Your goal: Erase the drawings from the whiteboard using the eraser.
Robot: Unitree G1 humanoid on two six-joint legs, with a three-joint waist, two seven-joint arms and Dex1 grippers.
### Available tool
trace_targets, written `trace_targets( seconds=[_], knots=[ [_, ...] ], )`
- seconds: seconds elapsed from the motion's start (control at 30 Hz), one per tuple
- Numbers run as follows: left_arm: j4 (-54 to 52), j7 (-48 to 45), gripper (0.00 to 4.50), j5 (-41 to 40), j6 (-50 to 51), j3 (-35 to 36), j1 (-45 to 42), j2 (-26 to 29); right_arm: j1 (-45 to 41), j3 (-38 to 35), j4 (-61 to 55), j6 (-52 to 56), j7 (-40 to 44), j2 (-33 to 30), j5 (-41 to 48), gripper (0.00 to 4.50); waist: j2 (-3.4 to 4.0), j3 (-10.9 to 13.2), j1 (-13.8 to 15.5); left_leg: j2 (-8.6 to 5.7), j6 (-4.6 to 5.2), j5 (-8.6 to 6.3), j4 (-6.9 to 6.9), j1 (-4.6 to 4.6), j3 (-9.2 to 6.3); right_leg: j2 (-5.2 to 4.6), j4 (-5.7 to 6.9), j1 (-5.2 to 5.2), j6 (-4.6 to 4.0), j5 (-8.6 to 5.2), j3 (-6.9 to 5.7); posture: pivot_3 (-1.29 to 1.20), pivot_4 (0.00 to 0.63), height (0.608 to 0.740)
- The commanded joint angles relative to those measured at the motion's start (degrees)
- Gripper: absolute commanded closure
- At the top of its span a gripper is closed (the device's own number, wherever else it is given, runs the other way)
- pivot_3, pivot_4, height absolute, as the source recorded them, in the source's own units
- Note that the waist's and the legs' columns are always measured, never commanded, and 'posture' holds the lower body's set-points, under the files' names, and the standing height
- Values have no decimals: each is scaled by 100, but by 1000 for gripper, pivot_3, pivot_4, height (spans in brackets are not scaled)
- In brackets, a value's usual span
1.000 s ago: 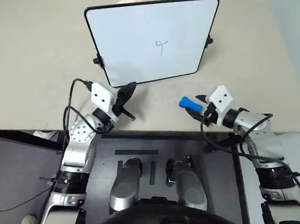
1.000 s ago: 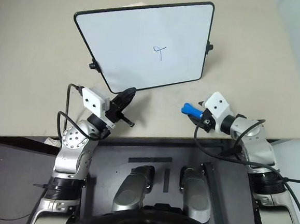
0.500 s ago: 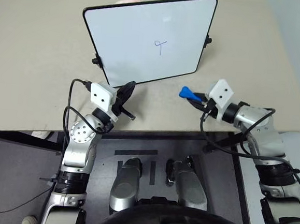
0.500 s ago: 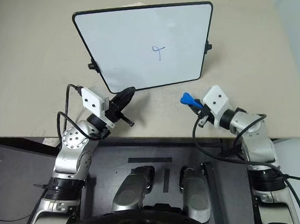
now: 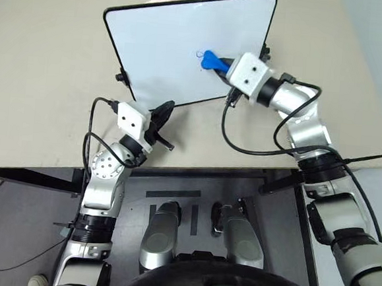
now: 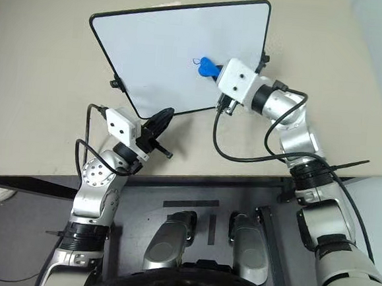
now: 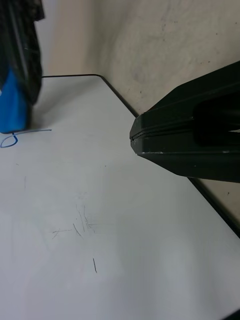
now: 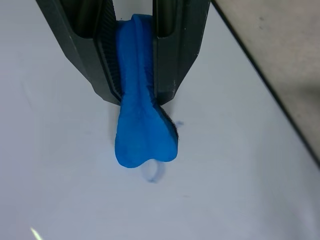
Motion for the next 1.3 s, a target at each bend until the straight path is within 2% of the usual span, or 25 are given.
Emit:
trace_targets(
  seconds=[0.03, 0.17, 0.57, 0.97, 1.3],
  knots=[
    [-117, 39, 4500, 50, -162, 32, -28, -27, -202, 68, 222, -251, -191, 158, -235, 4017, 0, 0, -8, 0, 0, 0, 0, 1, 0, 0, 0, 0, -2, 1, -1, 0, 150, 740],
    [-121, 54, 4500, 49, -180, 35, -21, -27, -170, 185, 327, -316, -143, 229, -410, 4017, 0, 0, -24, 0, 0, 1, 0, 5, 0, 0, 2, -3, -18, 14, -1, 0, 150, 740],
    [-135, 52, 4500, 45, -194, 19, 9, -31, -375, -233, 100, -341, -598, 173, -438, 4017, 1, 0, -30, 0, 0, 7, 0, 5, -1, 1, 4, -6, -24, 22, -1, 0, 150, 740],
    [-59, 10, 4500, 46, -187, 7, -100, -15, 91, 268, 631, -688, -796, 200, -1015, 4017, 1, 1, -28, 0, -1, 7, 0, 6, -2, 0, 4, -5, -23, 23, -1, 0, 150, 740],
    [-63, -24, 4500, 45, -177, 6, -112, 5, -289, -229, 455, -1032, -1498, 152, -992, 4017, 2, 1, -32, 1, -2, 6, 0, 2, -2, 0, 2, -9, -22, 24, 0, 0, 150, 740]
  ],
)
